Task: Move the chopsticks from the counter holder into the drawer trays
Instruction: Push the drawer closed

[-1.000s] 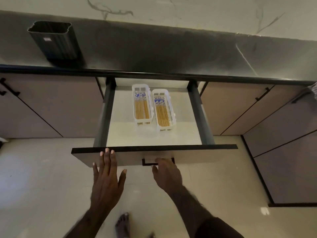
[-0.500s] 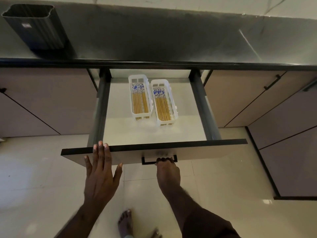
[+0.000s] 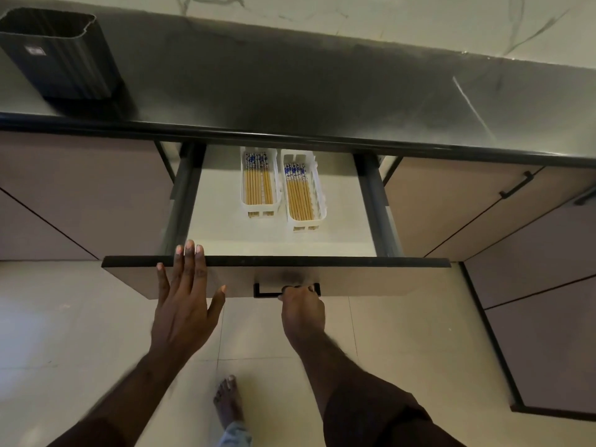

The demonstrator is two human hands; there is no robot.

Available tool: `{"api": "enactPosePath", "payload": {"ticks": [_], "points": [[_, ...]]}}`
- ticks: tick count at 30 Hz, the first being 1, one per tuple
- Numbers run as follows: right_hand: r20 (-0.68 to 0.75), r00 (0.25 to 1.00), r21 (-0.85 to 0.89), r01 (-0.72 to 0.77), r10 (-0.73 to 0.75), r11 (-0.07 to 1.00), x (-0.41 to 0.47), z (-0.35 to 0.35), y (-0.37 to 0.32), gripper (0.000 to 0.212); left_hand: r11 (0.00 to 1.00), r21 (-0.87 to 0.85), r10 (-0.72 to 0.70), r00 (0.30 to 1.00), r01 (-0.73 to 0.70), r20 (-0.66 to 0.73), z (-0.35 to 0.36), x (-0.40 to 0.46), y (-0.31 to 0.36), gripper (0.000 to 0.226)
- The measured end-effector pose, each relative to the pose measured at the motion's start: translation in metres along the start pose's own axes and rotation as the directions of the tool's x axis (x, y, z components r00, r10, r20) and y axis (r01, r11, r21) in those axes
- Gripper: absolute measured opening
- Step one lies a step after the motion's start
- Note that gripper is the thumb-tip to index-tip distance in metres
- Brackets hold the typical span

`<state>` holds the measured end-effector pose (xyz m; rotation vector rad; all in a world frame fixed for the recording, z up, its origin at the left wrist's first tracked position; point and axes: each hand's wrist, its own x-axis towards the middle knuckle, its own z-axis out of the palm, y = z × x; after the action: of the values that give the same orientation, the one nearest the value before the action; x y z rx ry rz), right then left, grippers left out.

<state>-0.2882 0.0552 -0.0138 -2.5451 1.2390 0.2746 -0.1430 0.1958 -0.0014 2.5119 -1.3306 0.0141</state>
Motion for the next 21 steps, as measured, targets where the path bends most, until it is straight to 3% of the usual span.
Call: {"api": "enactPosePath", "payload": {"ticks": [21], "points": [[-0.042, 0.995, 0.060, -0.084, 0.087, 0.995, 0.199, -0.064, -0.021, 0.017, 0.999, -0.016, 0.031, 0.998, -0.032, -0.053, 0.016, 0.192, -0.049, 0.082]]}}
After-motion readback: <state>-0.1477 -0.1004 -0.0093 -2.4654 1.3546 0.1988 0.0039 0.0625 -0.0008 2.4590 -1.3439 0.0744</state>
